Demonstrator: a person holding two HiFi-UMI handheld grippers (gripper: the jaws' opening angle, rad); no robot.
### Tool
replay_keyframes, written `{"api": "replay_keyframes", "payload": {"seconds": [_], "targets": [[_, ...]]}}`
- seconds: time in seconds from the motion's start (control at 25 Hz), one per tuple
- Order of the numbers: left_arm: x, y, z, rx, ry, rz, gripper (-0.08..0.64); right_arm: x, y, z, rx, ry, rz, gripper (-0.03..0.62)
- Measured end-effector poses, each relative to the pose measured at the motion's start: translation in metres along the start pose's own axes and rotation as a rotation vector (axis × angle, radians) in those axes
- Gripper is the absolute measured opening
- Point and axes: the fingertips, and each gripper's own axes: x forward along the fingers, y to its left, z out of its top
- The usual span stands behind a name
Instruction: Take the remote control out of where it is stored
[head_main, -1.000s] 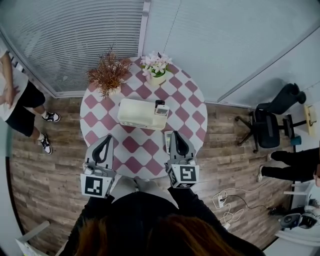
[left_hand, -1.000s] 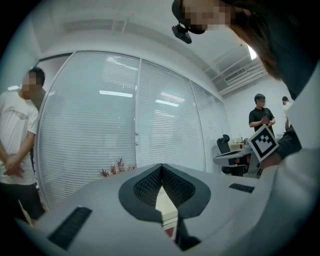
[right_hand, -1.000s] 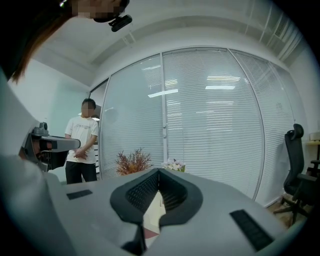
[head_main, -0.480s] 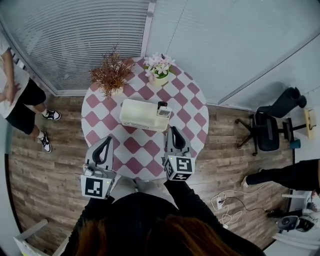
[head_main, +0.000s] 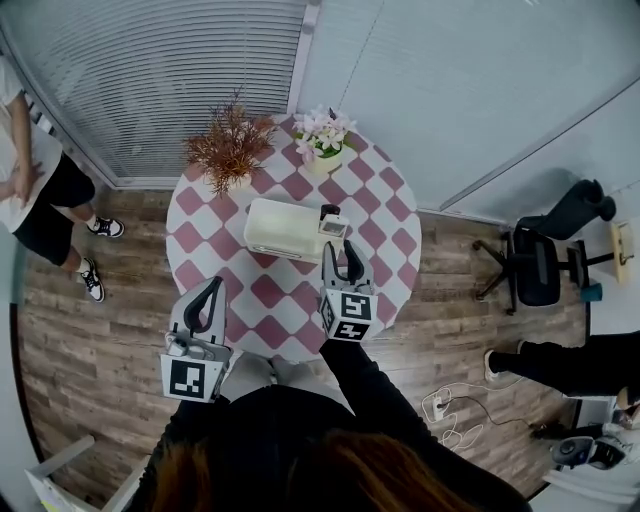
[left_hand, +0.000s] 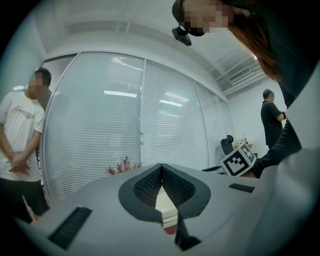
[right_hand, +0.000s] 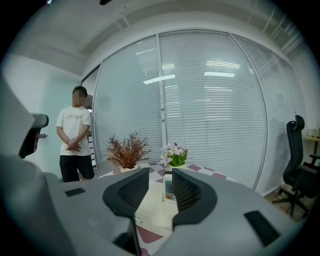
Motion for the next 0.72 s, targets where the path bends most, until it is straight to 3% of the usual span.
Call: {"api": "replay_keyframes", "payload": {"seconds": [0.2,0.72], "targets": [[0.000,-0.001,0.000,0.004,0.006,-0.004,0.006,0.012,-0.001,-0.008,0.045,0.033,0.001,0.222],[-0.003,0.000,-0.005,0.007,0.023,-0.002,0.006,0.059,-0.027,-0.042,0.061,0.125,-0.109,0.291]]}}
